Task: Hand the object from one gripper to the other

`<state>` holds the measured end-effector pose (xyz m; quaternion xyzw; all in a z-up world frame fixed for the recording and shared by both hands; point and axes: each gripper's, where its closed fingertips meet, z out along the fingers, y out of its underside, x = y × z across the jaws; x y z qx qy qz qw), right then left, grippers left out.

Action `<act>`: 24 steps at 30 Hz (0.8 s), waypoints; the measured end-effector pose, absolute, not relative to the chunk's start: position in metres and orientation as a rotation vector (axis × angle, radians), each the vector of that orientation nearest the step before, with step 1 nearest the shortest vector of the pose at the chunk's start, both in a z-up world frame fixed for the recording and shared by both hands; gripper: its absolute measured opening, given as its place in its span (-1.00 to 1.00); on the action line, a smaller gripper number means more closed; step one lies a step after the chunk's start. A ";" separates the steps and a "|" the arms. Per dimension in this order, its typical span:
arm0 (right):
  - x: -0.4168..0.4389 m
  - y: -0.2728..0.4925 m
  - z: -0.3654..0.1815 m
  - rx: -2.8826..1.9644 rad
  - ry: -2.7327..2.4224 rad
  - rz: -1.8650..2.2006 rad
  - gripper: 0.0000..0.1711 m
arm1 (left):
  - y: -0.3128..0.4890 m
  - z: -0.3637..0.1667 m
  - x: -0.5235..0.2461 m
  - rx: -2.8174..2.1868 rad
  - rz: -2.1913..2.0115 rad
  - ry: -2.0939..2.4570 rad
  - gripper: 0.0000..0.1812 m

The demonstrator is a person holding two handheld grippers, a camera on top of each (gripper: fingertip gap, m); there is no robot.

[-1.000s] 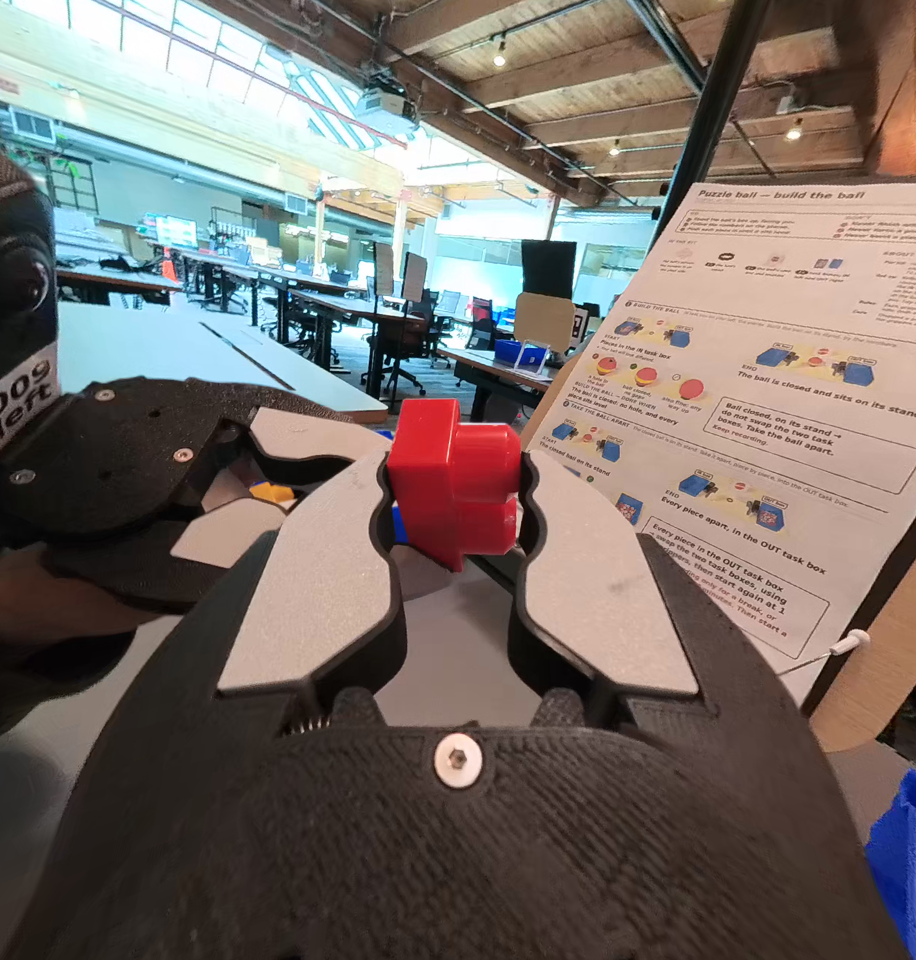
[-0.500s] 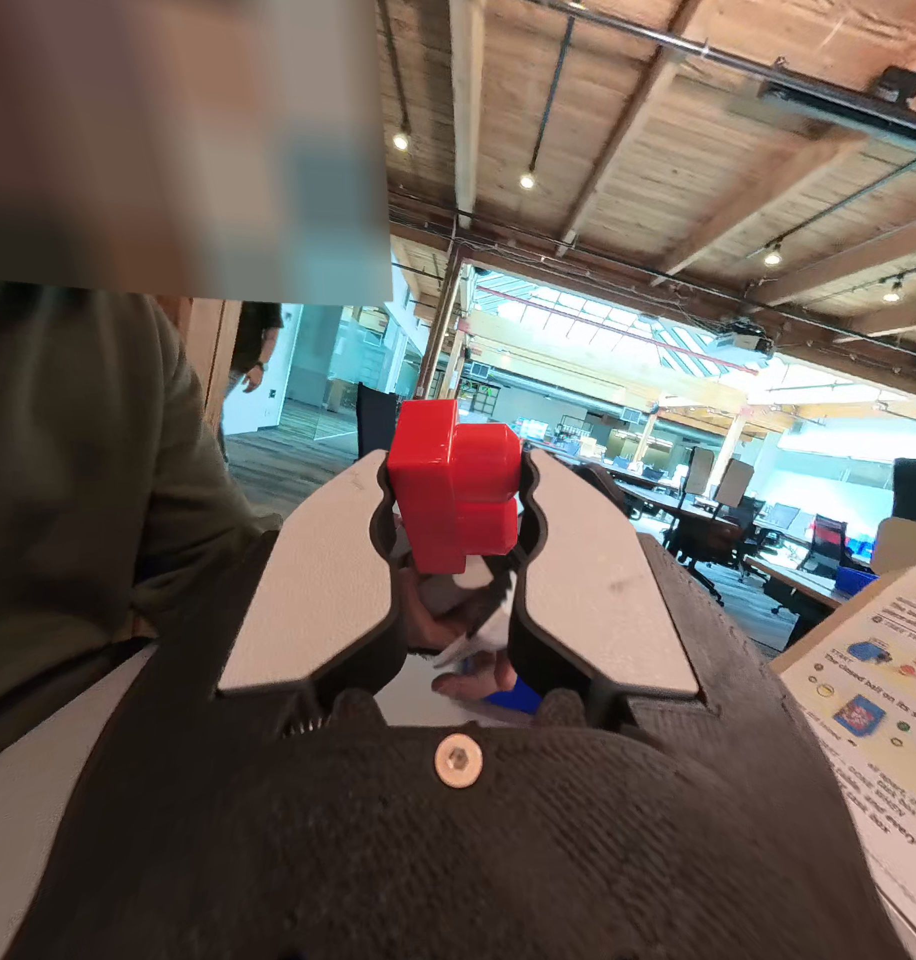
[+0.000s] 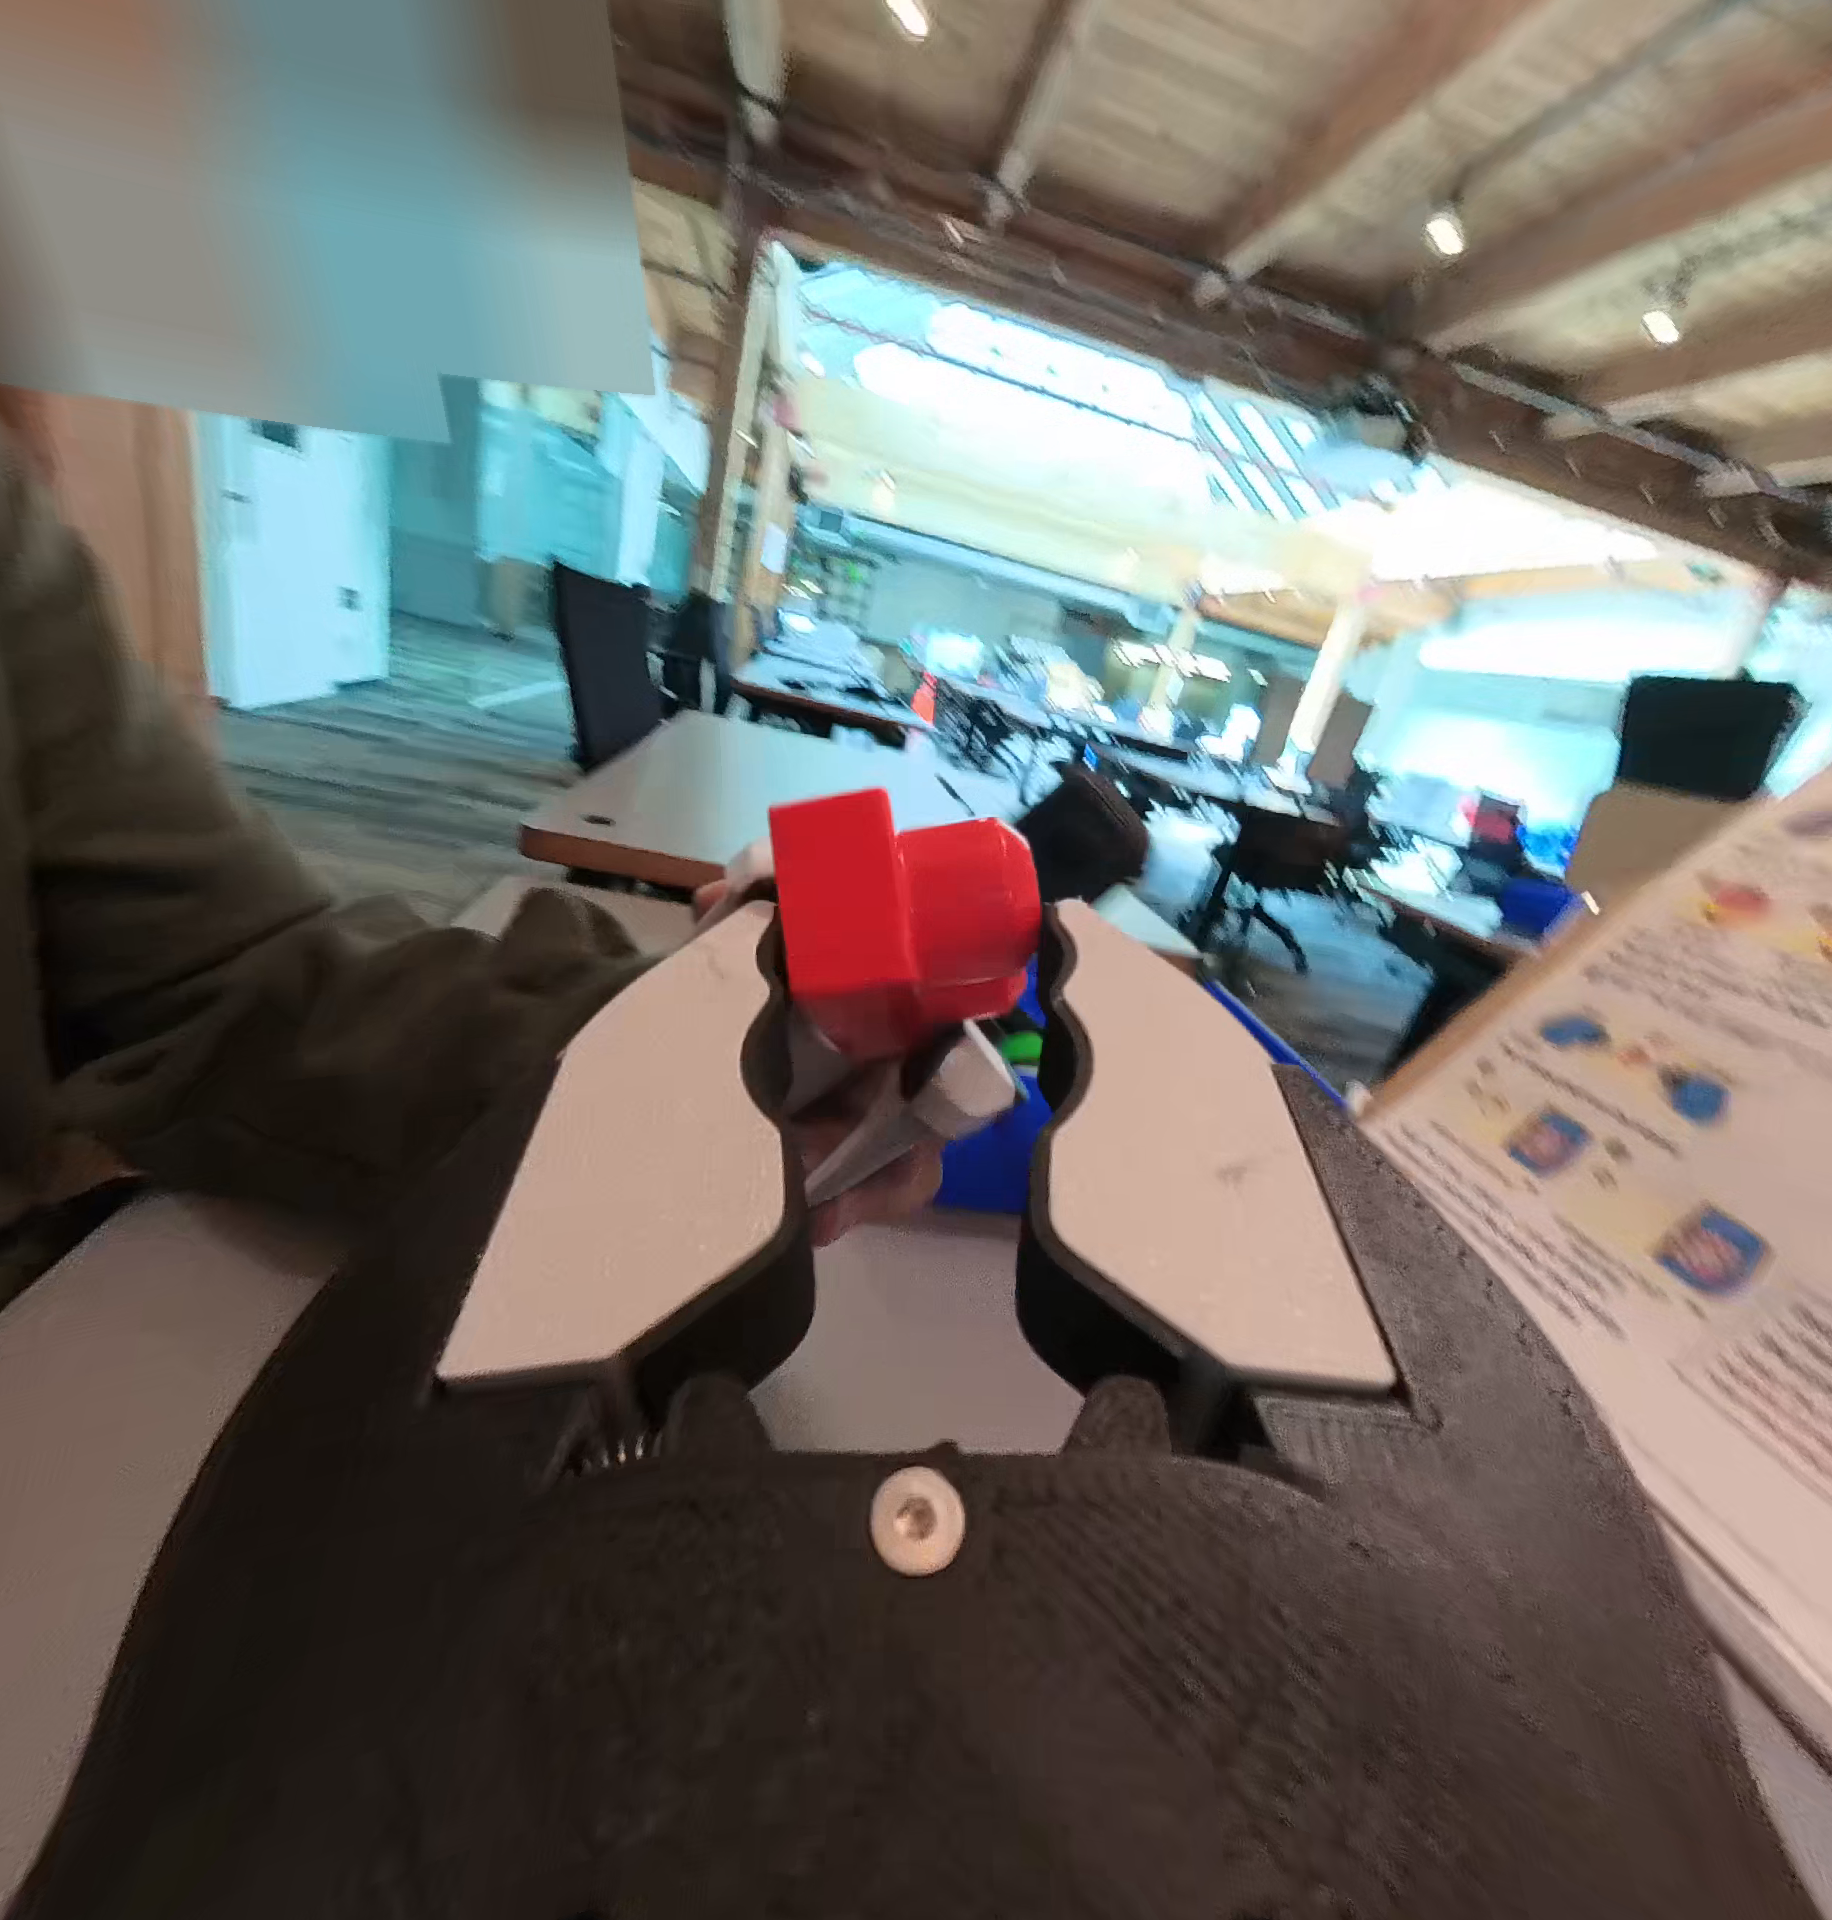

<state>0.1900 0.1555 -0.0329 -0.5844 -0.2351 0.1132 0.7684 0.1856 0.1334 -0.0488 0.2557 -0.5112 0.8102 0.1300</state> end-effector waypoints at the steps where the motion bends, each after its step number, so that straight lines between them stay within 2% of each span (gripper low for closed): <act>1: 0.199 0.159 -0.034 -1.308 -0.449 0.227 -0.44 | 0.140 -0.054 0.195 0.819 2.418 -1.598 -0.52; 4: 0.212 0.165 -0.030 -1.338 -0.292 0.297 -0.22 | 0.166 -0.065 0.217 1.014 2.599 -2.037 -0.53; 9: 0.210 0.181 -0.036 -1.403 -0.216 0.350 -0.29 | 0.175 -0.060 0.214 0.877 2.683 -2.630 -0.53; 11: 0.206 0.184 -0.040 -1.418 -0.249 0.336 -0.54 | 0.176 -0.060 0.216 0.886 2.669 -2.709 -0.53; 15: 0.200 0.179 -0.044 -1.440 -0.378 0.252 -0.55 | 0.171 -0.070 0.209 0.858 2.560 -2.635 -0.54; 19: 0.185 0.161 -0.041 -1.343 -0.602 0.117 -0.55 | 0.165 -0.064 0.199 0.912 2.500 -2.190 -0.13; 20: 0.181 0.156 -0.039 -1.309 -0.634 0.116 -0.55 | 0.162 -0.061 0.193 0.890 2.444 -2.031 -0.09; 24: 0.178 0.147 -0.038 -1.245 -0.730 0.001 -0.55 | 0.155 -0.052 0.174 0.781 2.254 -1.583 -0.25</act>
